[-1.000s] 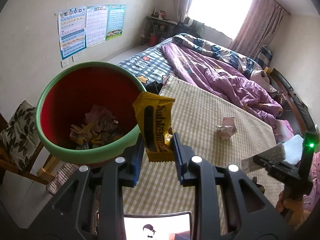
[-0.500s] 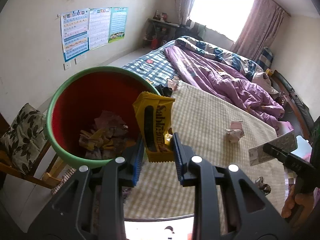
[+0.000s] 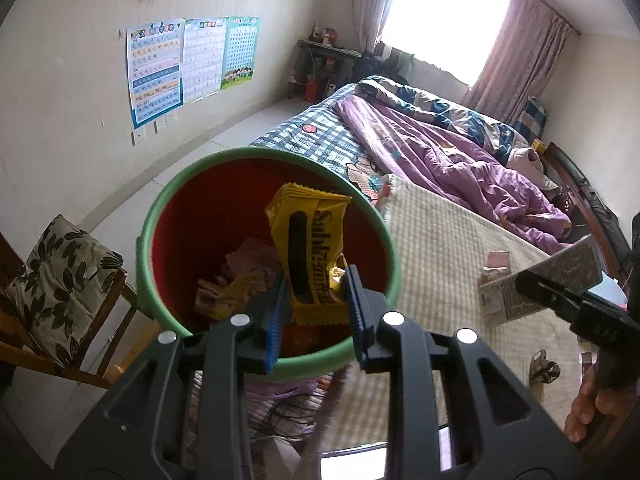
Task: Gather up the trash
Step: 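Carry the yellow wrapper and milk carton over the bucket with both tools, then open both tools to drop the wrapper and carton into the bucket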
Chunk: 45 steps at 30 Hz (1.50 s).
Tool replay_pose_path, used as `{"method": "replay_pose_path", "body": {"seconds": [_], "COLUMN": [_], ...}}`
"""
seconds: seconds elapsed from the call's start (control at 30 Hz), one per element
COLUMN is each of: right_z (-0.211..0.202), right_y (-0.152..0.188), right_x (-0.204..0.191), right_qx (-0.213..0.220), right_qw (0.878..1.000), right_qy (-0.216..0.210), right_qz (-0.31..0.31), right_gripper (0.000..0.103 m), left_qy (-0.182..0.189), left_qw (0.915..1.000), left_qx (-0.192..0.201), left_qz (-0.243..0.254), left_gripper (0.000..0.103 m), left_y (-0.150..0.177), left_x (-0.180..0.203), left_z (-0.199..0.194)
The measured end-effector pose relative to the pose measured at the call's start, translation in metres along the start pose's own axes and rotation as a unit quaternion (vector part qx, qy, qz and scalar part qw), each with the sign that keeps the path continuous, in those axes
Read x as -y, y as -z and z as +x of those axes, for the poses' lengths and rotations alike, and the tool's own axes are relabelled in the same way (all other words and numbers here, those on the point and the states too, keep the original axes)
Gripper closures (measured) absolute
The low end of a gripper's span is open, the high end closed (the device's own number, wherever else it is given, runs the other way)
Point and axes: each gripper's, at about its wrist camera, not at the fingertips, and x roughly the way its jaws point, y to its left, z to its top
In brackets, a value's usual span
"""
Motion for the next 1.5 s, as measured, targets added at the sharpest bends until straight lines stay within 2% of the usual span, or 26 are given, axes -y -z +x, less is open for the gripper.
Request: {"method": "replay_pose_path", "body": {"seconds": [0.4, 1.3, 1.4, 1.43, 1.5], "right_z": [0.028, 0.084, 0.083, 0.081, 0.077], "right_y": [-0.02, -0.022, -0.023, -0.023, -0.024], "right_x": [-0.06, -0.114, -0.115, -0.115, -0.115], "right_qx": [0.004, -0.037, -0.034, -0.029, -0.021], "right_qw": [1.0, 0.998, 0.998, 0.998, 0.999], "right_qy": [-0.008, 0.003, 0.0, 0.0, -0.002], "right_qz": [-0.016, -0.05, -0.05, -0.05, -0.047], "right_gripper": [0.052, 0.051, 0.047, 0.041, 0.039], "left_qy": [0.022, 0.038, 0.036, 0.035, 0.034], "left_qw": [0.9996, 0.9982, 0.9984, 0.9986, 0.9988], "left_qx": [-0.015, -0.045, -0.043, -0.039, -0.034], "left_qz": [0.014, 0.009, 0.008, 0.005, 0.004], "left_gripper": [0.076, 0.076, 0.062, 0.054, 0.049], "left_y": [-0.01, -0.018, -0.018, -0.019, -0.019], "left_x": [-0.035, -0.068, -0.07, -0.07, -0.07], "left_z": [0.012, 0.035, 0.036, 0.035, 0.034]}}
